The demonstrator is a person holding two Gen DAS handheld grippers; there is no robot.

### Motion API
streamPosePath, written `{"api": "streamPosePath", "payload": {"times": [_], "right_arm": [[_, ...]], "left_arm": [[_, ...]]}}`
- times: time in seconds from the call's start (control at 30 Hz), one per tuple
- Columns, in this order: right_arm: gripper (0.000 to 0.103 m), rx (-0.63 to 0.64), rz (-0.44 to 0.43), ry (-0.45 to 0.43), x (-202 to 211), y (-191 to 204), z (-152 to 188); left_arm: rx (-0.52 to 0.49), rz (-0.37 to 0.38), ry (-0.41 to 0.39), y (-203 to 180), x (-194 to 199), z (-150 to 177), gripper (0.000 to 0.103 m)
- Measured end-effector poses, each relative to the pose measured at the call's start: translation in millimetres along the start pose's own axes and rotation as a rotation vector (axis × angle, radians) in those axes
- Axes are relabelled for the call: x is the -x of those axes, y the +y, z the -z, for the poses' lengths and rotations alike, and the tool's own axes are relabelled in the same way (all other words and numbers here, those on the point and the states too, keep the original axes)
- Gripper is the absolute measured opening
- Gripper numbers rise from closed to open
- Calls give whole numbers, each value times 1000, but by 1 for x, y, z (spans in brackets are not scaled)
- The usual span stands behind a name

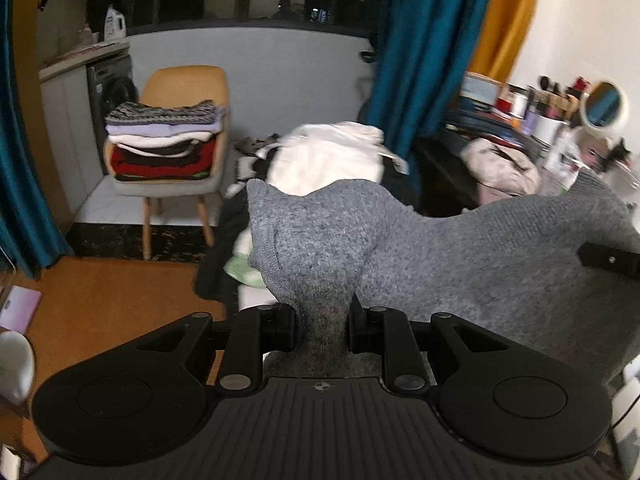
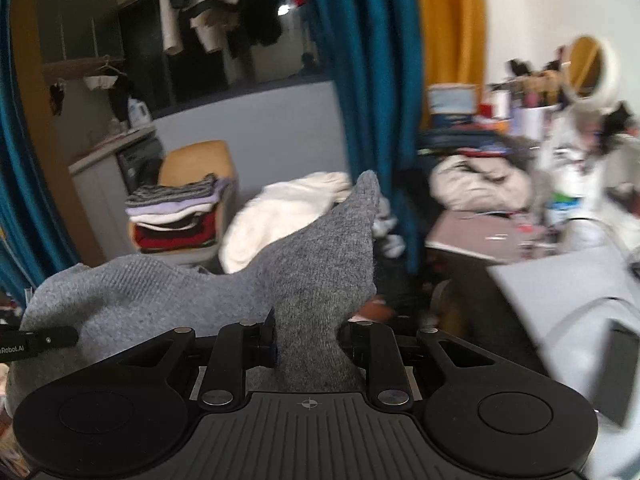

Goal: Fold clothes
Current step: 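Carry the lifted sweater with both grippers toward the chair stack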

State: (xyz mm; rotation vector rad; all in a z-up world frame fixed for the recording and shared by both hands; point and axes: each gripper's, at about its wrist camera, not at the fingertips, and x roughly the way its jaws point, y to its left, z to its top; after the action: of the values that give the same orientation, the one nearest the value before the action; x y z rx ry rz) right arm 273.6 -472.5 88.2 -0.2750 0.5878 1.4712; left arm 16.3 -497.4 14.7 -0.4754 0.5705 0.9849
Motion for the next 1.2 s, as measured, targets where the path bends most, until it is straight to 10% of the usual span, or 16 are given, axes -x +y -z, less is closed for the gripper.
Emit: {"api": "streamPosePath", "payload": {"times": [0.57,1.2], "right_arm": [[20,85,-246,47,-201,244,-69],[21,-52,-157,71,-449,318,-179]], "left_arm": [[143,-278,-45,236,-39,-80,22],[88,-226,36,444,-225,-250,22]]}}
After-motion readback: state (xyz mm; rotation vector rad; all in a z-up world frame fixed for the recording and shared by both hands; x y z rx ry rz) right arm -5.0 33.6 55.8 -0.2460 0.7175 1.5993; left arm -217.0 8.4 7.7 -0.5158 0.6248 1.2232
